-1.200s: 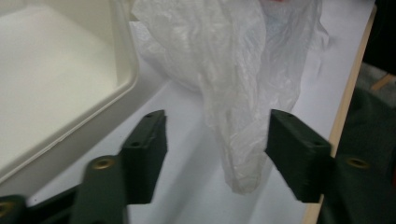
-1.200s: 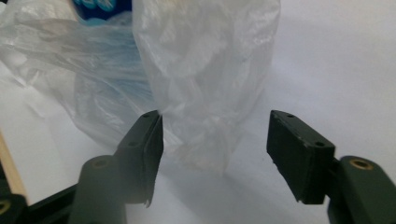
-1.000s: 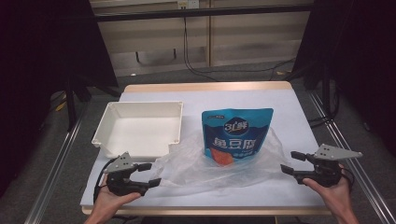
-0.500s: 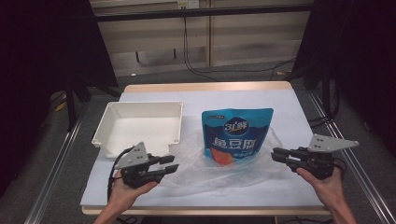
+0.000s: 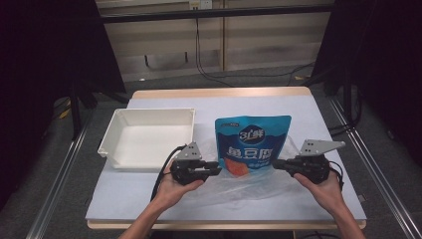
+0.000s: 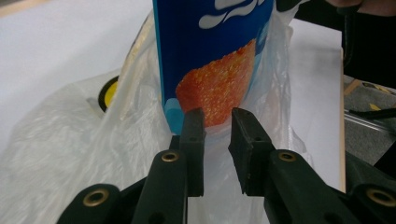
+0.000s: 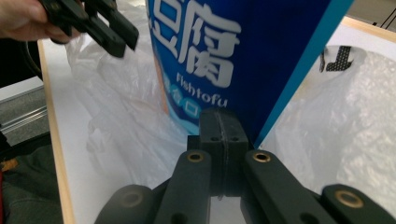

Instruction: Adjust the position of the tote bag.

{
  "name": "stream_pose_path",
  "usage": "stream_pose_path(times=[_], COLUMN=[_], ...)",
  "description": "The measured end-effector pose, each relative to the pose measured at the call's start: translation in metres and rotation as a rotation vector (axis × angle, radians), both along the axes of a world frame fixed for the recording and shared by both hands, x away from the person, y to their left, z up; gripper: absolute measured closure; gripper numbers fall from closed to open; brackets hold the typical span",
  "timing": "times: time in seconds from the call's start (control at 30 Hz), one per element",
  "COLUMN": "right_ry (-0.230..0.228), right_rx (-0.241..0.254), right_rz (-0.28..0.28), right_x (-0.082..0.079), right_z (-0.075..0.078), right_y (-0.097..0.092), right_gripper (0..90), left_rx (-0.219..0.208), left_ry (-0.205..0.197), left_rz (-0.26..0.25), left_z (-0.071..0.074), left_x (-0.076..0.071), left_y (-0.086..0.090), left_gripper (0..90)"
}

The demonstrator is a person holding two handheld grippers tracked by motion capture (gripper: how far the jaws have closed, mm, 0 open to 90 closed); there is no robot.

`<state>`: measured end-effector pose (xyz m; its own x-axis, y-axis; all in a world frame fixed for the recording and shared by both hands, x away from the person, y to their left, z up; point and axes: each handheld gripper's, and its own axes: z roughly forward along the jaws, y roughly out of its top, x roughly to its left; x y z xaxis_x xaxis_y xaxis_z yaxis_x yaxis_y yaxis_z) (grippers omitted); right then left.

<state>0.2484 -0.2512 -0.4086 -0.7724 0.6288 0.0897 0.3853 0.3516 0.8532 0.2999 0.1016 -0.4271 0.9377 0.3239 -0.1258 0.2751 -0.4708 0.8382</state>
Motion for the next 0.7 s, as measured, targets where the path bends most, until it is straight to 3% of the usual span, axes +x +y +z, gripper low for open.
stream_pose_path(times=[0.1,0.3,0.33,0.4,0.5,0.63,0.7], right_ry=[-0.002,0.064,0.077,0.099,0.103,0.104,0.102], right_rx=[-0.013,-0.046,-0.04,-0.061,-0.068,-0.083,-0.082], right_rz=[-0.005,-0.026,-0.03,-0.026,-0.016,-0.003,0.007], right_x=[0.003,0.007,0.007,0.007,0.006,0.005,0.004], right_z=[-0.002,-0.027,-0.031,-0.039,-0.043,-0.045,-0.044], right_y=[0.003,0.002,0.0,-0.001,0.0,0.005,0.01], right_gripper=[90.0,90.0,89.3,90.0,89.9,87.7,85.8], left_rx=[0.053,0.115,0.149,0.149,0.182,0.259,0.268], left_ry=[-0.004,0.021,0.022,0.02,0.023,0.015,0.013], left_rz=[0.007,0.005,0.001,-0.003,-0.021,-0.05,-0.059], left_z=[-0.007,-0.023,-0.026,-0.03,-0.038,-0.047,-0.048], left_x=[0.001,0.0,0.001,0.0,-0.003,-0.007,-0.01], left_y=[-0.007,-0.009,-0.01,-0.012,-0.017,-0.024,-0.027], left_gripper=[74.8,72.2,71.7,71.4,71.1,71.6,72.3])
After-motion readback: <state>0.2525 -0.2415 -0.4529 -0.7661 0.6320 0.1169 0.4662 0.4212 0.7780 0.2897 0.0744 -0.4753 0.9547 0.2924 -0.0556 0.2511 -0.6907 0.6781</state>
